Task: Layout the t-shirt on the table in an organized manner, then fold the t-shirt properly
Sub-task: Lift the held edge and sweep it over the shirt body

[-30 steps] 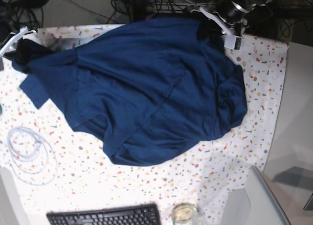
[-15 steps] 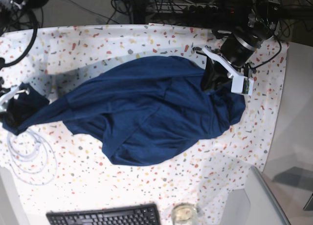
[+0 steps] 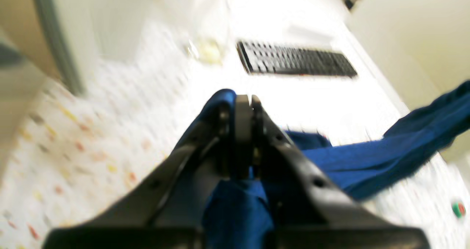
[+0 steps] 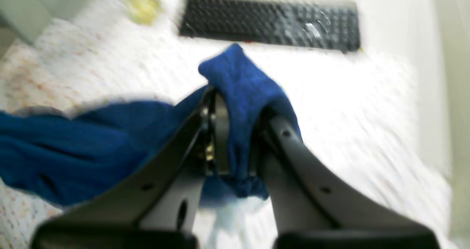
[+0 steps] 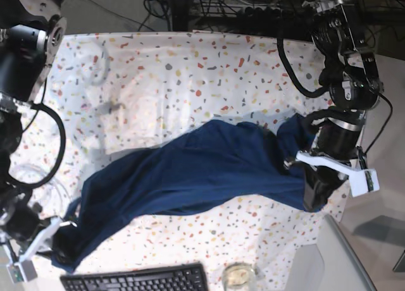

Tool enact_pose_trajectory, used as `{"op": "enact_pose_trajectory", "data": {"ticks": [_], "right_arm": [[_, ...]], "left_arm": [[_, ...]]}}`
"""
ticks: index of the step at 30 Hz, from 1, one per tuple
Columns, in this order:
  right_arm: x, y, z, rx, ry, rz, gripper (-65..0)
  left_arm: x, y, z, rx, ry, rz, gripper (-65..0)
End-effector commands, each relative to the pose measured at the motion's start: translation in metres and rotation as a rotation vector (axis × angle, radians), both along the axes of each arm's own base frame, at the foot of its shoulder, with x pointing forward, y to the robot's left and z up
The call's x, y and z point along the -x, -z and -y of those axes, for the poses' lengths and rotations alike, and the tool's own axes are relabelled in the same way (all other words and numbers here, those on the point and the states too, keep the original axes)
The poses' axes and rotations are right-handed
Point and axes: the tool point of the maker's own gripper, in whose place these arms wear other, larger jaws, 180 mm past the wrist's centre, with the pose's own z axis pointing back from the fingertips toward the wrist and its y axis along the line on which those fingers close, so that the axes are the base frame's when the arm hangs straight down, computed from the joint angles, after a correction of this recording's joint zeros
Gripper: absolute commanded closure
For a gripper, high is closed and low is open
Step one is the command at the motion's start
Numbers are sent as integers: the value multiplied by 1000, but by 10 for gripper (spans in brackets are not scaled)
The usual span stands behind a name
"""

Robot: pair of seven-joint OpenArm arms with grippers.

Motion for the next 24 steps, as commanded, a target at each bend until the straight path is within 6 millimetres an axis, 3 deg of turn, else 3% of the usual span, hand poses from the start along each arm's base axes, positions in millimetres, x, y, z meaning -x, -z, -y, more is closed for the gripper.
{"op": "enact_pose_trajectory", "data": {"ticks": [1,5,9,13,16,17,19,22,23,24], "right_arm": [[-18,-24,-5,-28,-16,76,0],[-62,-20,-32,-111,-78,60,0],[-100,-16,-61,-171,-127,57,0],[-122,-4,-74,-209,-126,38,-2],[-135,20,-64,-217,-23,-24,-8],[-138,25,-62,-217,10,-37,-32],[-140,36,-60,-209,56,-61,-141],[-139,40,-57,-205,79,-72,-378],[-139,41,-57,-205,79,-75,-432],[-136,48,-56,-202,81,-88,-474]], "left_arm": [[-8,-19,-12,1,-40,63,0],[-24,-34,-56,31,-182,102,0],[-40,-37,-84,68,-255,118,0],[-62,-12,-94,118,-276,54,0],[-82,13,-102,83,-291,-28,0],[-87,19,-104,75,-299,-51,0],[-100,29,-108,71,-312,-89,0],[-119,39,-108,101,-309,-129,0],[-124,44,-106,116,-305,-144,-39],[-130,47,-104,132,-301,-156,-127]]}}
